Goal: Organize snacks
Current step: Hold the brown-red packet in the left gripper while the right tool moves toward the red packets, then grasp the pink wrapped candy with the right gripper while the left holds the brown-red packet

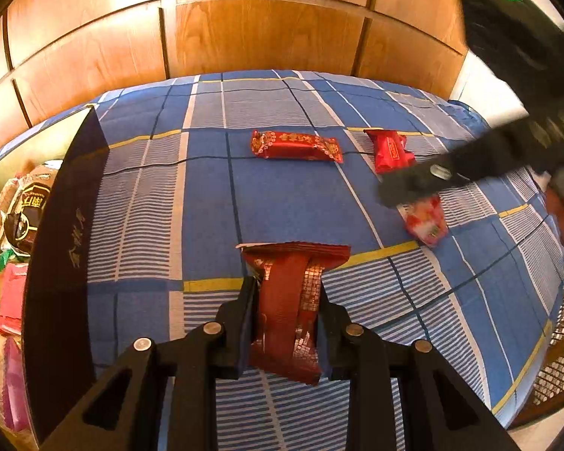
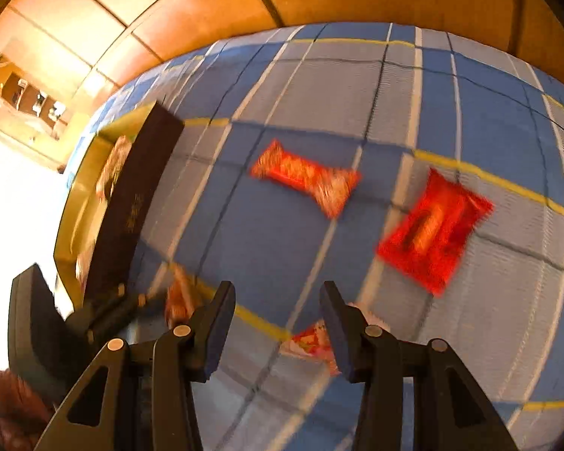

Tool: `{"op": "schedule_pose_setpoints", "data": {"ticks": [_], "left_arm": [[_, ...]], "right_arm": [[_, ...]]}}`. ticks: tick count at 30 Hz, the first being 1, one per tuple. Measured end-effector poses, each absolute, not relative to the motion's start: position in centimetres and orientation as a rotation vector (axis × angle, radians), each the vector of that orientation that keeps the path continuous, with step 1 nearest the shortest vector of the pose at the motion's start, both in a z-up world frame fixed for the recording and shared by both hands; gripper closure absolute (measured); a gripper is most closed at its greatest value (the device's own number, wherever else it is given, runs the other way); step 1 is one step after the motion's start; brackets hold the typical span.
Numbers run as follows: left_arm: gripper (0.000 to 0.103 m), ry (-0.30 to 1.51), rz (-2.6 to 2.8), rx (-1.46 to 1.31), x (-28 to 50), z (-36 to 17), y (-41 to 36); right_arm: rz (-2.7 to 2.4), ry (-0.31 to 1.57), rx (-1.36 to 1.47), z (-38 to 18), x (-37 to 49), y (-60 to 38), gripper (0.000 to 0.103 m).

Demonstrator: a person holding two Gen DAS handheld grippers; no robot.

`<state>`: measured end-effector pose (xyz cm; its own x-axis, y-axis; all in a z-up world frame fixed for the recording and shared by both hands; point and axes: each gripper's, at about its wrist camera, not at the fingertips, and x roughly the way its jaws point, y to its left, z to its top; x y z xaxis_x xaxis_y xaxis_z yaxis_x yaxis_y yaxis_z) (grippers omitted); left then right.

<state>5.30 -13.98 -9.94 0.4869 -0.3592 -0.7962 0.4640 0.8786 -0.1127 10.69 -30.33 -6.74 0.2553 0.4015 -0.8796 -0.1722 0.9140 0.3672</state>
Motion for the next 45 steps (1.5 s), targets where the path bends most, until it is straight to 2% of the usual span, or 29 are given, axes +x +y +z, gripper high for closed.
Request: {"op": "schedule_pose_setpoints", "data": {"ticks": [6,8,10,22,30,33,35,36,37,45], "left_arm": [[0.074,0.938,-0.502,0.115,5.3,-10.0,-14.0],[0.074,0.938,-0.505,0.112,5.4,-10.0,-13.9],[0.074,0.94,-0.508,0.108,5.4,-10.1,-13.8],[0.074,0.94,-0.519,0.097,5.3,-10.0,-13.5],[0.074,0.936,-0.516,0.103,5.3,-10.0,-13.4],[0.074,0.933,-0.512,0.109,5.2,-10.0,-13.6],[0.074,0.932,-0.511,0.112,5.2,-10.1,-13.6],[0.074,0.932,-0.51,0.113,5.2,-10.1,-13.7],[0.074,0.932,-0.509,0.114,5.1,-10.1,-13.7],[0.076,0.918,-0.485,0.16,4.8,-9.8,-14.4]], "right_arm": [[0.277,1.193,0.268,-5.5,7.7,-33.6,0.051],[0.227,1.154,0.311,-5.3,6.8,-34.2,0.043],[0.199,1.123,0.356,-5.2,6.0,-34.5,0.03],[-0.047,1.042,0.364,-6.5,0.8,-34.4,0.029],[-0.108,1.022,0.466,-7.7,0.8,-35.7,0.029],[-0.119,1.012,0.523,-8.0,1.3,-36.2,0.033],[-0.14,1.008,0.535,-8.3,1.7,-36.2,0.039],[-0.148,1.013,0.533,-8.6,2.0,-36.1,0.051],[-0.165,1.029,0.514,-8.9,2.3,-35.9,0.07],[-0.167,1.033,0.265,-9.1,2.6,-33.4,0.071]]}}
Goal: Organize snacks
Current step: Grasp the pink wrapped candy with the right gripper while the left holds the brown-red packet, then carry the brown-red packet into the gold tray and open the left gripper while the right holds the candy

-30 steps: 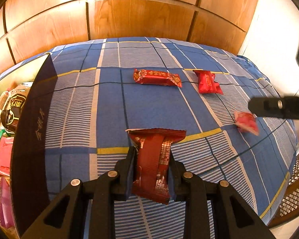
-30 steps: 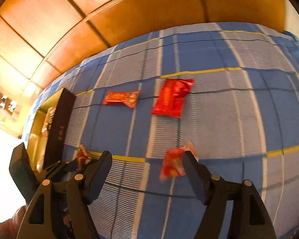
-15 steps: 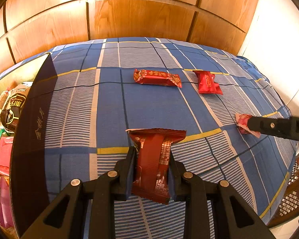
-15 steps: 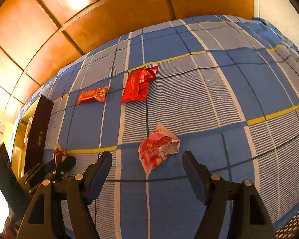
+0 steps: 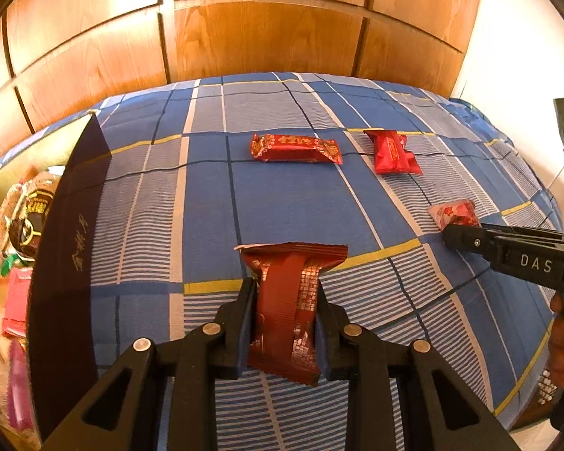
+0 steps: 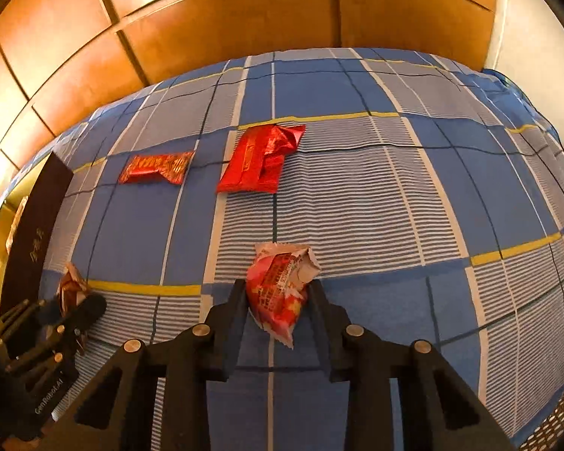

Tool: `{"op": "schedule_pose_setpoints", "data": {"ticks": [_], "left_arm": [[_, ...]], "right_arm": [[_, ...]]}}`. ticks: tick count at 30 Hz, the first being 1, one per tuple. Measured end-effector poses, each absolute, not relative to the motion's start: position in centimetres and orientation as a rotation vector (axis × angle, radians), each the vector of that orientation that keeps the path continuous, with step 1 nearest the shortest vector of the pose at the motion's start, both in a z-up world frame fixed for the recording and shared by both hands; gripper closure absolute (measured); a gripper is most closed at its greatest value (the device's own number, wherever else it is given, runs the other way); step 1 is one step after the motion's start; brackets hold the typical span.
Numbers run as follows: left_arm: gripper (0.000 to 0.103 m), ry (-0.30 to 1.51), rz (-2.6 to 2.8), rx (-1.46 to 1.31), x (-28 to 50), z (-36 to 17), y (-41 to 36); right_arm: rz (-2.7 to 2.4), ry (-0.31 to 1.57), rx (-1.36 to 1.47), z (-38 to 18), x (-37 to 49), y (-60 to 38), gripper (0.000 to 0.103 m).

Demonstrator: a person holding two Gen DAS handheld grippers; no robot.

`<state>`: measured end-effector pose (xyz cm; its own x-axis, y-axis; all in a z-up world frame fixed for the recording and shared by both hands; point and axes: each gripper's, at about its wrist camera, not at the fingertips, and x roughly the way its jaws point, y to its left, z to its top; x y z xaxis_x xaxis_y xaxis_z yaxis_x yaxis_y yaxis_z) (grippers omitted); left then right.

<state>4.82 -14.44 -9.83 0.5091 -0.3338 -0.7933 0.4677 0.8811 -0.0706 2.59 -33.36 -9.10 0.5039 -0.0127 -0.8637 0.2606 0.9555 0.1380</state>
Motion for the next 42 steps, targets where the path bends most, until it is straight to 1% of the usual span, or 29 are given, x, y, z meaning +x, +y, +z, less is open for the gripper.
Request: {"op": "schedule_pose_setpoints", "data": {"ticks": [5,13,19,28,42], "left_arm": [[0.078,0.908,-0.481,0.142,4.6,-8.7,-13.9],[0.078,0.82,-0.456,0.105,3.5,-4.2,-11.9],[0.078,0.797,-0.396,0.083,3.0,-2.1,-9.6],[0.078,0.783,-0.325,0.044,2.4,-1.1,-5.7],[0.078,0.796,-0.192,-0.035,2.9,-1.4,1.0]], "right_arm": [[-0.147,1.042,0.214,-9.3,2.5,-33.0,0.071],[-0.147,1.01,0.173,-9.2,2.1,-32.2,0.071],[-0.156,0.989,0.154,-9.1,1.8,-32.1,0.071],[-0.17,0.979,0.115,-9.2,1.8,-31.7,0.071],[-0.179,0.97,0.09,-9.1,1.7,-31.2,0.071]]}}
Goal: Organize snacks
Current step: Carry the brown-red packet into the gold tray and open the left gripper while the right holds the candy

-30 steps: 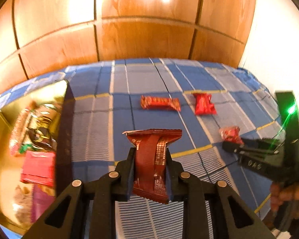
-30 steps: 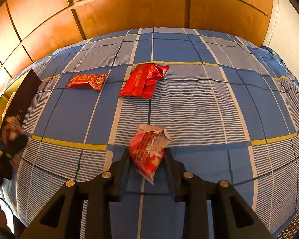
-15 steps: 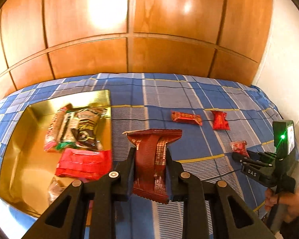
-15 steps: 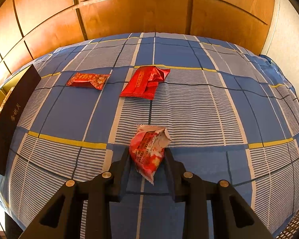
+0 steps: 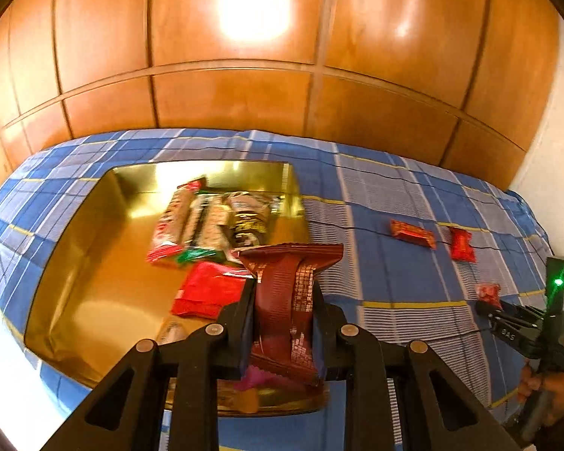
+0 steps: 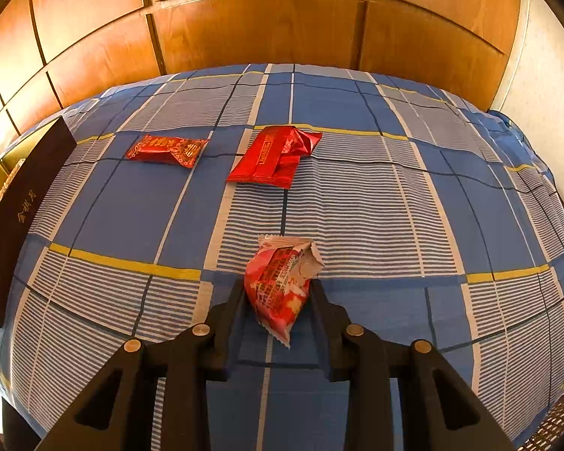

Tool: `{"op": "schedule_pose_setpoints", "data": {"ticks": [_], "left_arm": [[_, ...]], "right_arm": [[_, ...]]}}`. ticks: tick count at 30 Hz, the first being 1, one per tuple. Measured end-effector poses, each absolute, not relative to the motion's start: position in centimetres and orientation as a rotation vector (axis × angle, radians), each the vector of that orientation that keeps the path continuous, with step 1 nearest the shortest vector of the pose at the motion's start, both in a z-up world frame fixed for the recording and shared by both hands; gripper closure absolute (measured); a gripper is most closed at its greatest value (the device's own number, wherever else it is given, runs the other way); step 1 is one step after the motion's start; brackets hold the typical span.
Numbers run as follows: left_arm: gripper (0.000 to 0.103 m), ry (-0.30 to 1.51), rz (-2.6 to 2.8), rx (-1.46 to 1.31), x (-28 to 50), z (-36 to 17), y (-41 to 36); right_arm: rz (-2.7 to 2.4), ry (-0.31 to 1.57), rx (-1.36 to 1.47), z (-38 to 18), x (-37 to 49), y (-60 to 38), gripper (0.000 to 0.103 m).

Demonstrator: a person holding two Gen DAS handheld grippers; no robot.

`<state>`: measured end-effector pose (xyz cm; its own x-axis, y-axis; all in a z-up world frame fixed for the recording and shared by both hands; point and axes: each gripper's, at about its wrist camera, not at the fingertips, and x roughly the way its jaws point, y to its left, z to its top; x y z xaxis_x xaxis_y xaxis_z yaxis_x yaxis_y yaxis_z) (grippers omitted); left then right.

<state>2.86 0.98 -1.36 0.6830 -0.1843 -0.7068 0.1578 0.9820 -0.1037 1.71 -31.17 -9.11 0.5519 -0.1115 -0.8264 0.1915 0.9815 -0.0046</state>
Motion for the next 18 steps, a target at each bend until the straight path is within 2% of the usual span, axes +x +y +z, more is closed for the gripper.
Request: {"op": "schedule_pose_setpoints", "data": {"ticks": [7,18], "left_arm": [[0.078,0.815,-0.123,-0.071,2.8,-1.9,5.0],[0.078,0.886,0.031,-0.307,3.2,-3.7,15.3]], "right_arm": [[-0.181,0.964,0.085,-9.1,1.6,-30.9,0.071],[-0.18,0.961,0.082,-9.1,1.5,-30.8,0.071]]}}
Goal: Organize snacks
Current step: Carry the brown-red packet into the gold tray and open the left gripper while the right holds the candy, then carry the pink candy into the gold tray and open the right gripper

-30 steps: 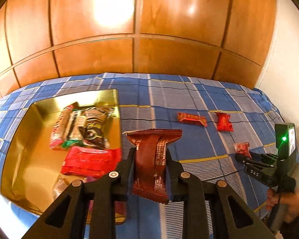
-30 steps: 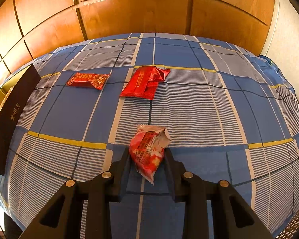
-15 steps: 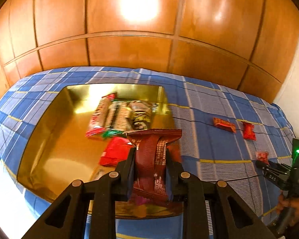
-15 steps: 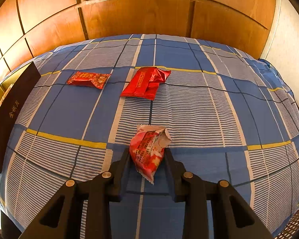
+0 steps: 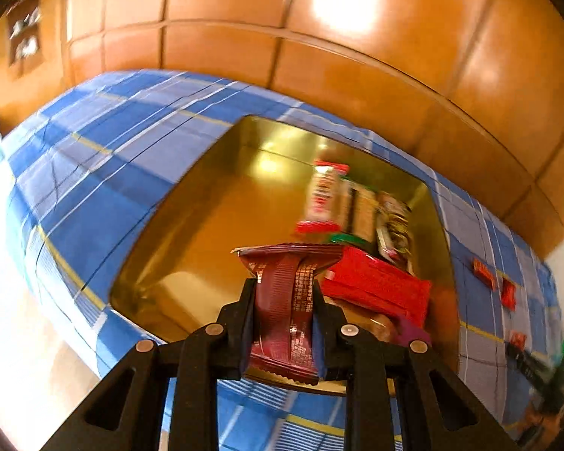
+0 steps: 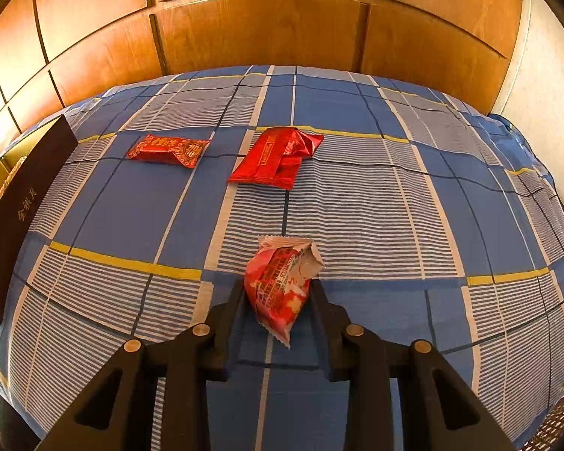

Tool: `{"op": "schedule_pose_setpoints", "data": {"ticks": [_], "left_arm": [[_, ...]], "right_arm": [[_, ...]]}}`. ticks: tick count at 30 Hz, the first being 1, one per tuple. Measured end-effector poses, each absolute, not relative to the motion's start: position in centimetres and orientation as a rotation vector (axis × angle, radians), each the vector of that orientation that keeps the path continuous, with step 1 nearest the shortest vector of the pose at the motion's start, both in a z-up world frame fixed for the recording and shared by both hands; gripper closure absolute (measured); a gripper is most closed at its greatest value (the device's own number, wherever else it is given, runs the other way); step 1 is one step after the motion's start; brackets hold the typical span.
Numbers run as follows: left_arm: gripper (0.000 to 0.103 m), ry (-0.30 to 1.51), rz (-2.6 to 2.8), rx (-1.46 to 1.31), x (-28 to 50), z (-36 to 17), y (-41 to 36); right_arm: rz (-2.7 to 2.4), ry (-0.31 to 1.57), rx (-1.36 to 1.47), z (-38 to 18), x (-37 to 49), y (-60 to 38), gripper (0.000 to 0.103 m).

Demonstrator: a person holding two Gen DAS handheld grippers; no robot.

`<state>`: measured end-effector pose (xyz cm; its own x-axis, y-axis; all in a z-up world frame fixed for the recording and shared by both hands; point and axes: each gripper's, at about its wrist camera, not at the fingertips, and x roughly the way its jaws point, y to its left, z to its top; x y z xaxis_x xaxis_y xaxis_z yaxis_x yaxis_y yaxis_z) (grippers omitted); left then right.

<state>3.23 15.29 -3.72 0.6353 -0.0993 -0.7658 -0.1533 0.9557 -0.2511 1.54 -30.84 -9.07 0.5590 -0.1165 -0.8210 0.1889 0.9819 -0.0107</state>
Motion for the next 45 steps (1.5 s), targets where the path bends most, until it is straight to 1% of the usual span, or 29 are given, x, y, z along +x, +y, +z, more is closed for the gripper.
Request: {"op": "schedule_pose_setpoints", "data": {"ticks": [3,8,17,19,24,25,27,30,35,38,45], "left_arm": [[0.078,0.92,0.014,-0.386,4.3,-4.2,16.6],[0.078,0.96,-0.033,-0.41,7.0,-4.7,15.9],[0.078,1.035,-0.033,-0.312,11.6,-6.7,13.9],[0.076,1.05,-0.028,-0.302,12.0,-7.2,13.7],[0.075,0.997,0.047,-0.23,10.7,-6.7,13.2],[0.074,0.98,0.072,-0.224,10.0,-6.5,13.4],[0.065,0.959,0.099,-0.234,9.1,-6.4,13.7],[0.061,0.93,0.128,-0.253,7.2,-6.0,14.3],[0.06,0.889,0.13,-0.232,4.9,-5.3,14.2],[0.053,0.87,0.115,-0.224,4.0,-4.7,13.9],[0.052,0.838,0.083,-0.207,2.7,-3.8,13.1]], "right_arm": [[-0.178,0.959,0.087,-9.1,1.6,-30.9,0.071],[-0.175,0.96,0.089,-9.1,1.6,-31.1,0.071],[-0.174,0.954,0.085,-9.1,1.7,-31.1,0.071],[-0.174,0.953,0.086,-9.2,1.7,-31.1,0.071],[-0.173,0.948,0.087,-9.2,1.7,-31.1,0.071],[-0.173,0.947,0.086,-9.2,1.7,-31.1,0.071],[-0.174,0.947,0.087,-9.2,1.7,-31.1,0.071],[-0.173,0.948,0.087,-9.2,1.7,-31.1,0.071],[-0.174,0.951,0.088,-9.2,1.7,-31.1,0.071],[-0.166,0.96,0.09,-9.1,1.9,-31.0,0.072],[-0.037,1.002,0.119,-8.6,3.2,-28.3,0.072]]}}
